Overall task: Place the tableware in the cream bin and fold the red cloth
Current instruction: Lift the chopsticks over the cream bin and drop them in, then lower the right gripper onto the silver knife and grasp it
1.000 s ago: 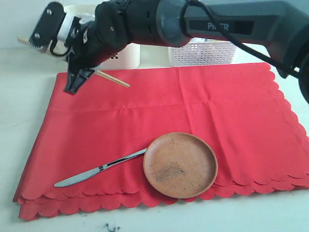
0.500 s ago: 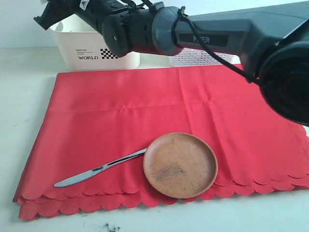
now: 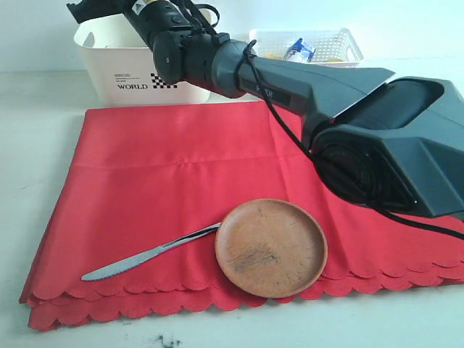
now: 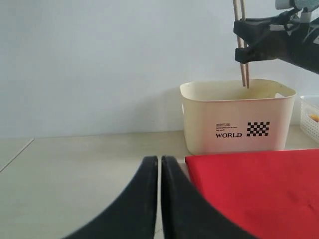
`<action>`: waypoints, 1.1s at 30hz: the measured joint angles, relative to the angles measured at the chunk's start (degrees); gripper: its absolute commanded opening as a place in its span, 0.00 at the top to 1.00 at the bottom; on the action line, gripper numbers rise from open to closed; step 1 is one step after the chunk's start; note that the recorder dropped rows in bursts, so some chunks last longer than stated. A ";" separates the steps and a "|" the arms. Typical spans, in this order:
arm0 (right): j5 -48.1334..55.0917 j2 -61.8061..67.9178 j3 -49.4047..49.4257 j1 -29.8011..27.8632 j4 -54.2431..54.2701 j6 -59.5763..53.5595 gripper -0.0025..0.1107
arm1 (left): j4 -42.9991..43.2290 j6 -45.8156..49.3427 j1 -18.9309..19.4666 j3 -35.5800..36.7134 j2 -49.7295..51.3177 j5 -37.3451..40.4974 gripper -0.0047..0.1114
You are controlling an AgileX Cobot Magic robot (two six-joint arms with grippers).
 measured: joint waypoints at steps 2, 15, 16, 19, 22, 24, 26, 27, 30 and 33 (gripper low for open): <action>1.31 1.27 -1.98 -0.46 1.94 0.03 0.97 | 0.00 0.00 0.00 0.00 0.00 0.00 0.92; 8.19 4.32 -5.82 -2.65 6.14 -2.55 0.45 | 0.00 0.00 0.00 0.00 0.00 0.00 0.92; 8.34 4.32 -5.82 -2.65 6.14 -2.55 0.43 | 0.00 0.00 0.00 0.00 0.00 0.00 0.92; 9.37 4.32 -5.94 -2.65 6.32 -0.17 0.40 | 0.00 0.00 0.00 0.00 0.00 0.00 0.92; 14.54 3.40 -5.94 -2.65 6.88 4.38 0.41 | 0.00 0.00 0.00 0.00 0.00 0.00 0.92; 20.97 2.02 -5.94 -2.65 7.01 7.31 0.41 | 0.00 0.00 0.00 0.00 0.00 0.00 0.92; 30.52 -0.67 -5.94 -2.65 7.13 8.96 0.45 | 0.00 0.00 0.00 0.00 0.00 0.00 0.92; 32.83 -1.49 -5.94 -2.65 6.87 8.98 0.50 | 0.00 0.00 0.00 0.00 0.00 0.00 0.92; 42.93 -5.71 -5.94 -2.65 6.78 8.51 0.63 | 0.00 0.00 0.00 0.00 0.00 0.00 0.92; 50.91 -8.38 -5.94 -2.55 6.11 7.83 0.77 | 0.00 0.00 0.00 0.00 0.00 0.00 0.92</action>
